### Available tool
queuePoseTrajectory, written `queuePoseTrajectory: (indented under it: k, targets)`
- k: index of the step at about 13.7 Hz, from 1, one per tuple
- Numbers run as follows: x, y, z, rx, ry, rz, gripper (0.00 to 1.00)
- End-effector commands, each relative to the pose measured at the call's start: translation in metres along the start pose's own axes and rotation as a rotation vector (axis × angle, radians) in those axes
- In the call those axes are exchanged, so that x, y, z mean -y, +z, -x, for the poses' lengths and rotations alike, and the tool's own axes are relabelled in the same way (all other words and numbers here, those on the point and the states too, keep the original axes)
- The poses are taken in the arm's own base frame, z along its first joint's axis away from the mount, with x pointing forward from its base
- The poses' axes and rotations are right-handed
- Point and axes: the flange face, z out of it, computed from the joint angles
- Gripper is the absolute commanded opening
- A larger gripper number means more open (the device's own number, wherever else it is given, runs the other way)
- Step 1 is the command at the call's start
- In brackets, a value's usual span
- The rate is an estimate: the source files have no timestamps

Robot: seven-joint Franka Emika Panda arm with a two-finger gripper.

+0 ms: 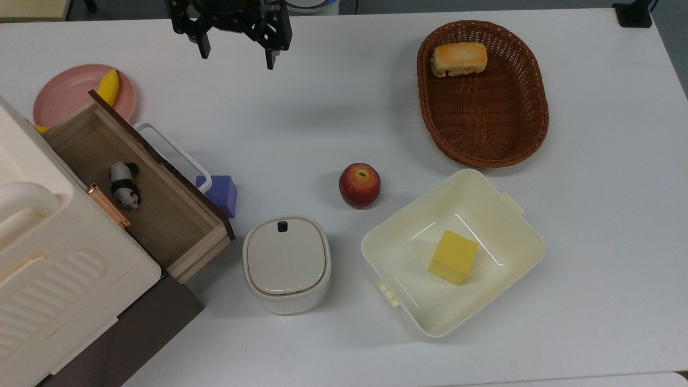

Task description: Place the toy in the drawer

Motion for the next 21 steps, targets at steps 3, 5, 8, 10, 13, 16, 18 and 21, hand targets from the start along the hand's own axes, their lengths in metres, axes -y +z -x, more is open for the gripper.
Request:
queuePoseTrajectory:
  k: [3,5,8,10,13,16,18,21]
  targets:
    - [0.001,-0.004,0.011,0.008,-0.049,0.003,1.0]
    - [0.001,-0.004,0.011,0.01,-0.074,-0.001,1.0]
    - [0.004,-0.006,0.01,0.001,-0.084,-0.012,1.0]
    - [0.007,-0.008,0.012,0.002,-0.079,-0.034,1.0]
    - [0.007,-0.016,0.01,-0.009,-0.073,-0.077,1.0]
    - [0.011,-0.016,0.014,0.015,-0.086,-0.083,1.0]
    - [0.01,-0.016,0.014,0.014,-0.085,-0.082,1.0]
    - [0.01,-0.018,0.014,0.009,-0.092,-0.082,1.0]
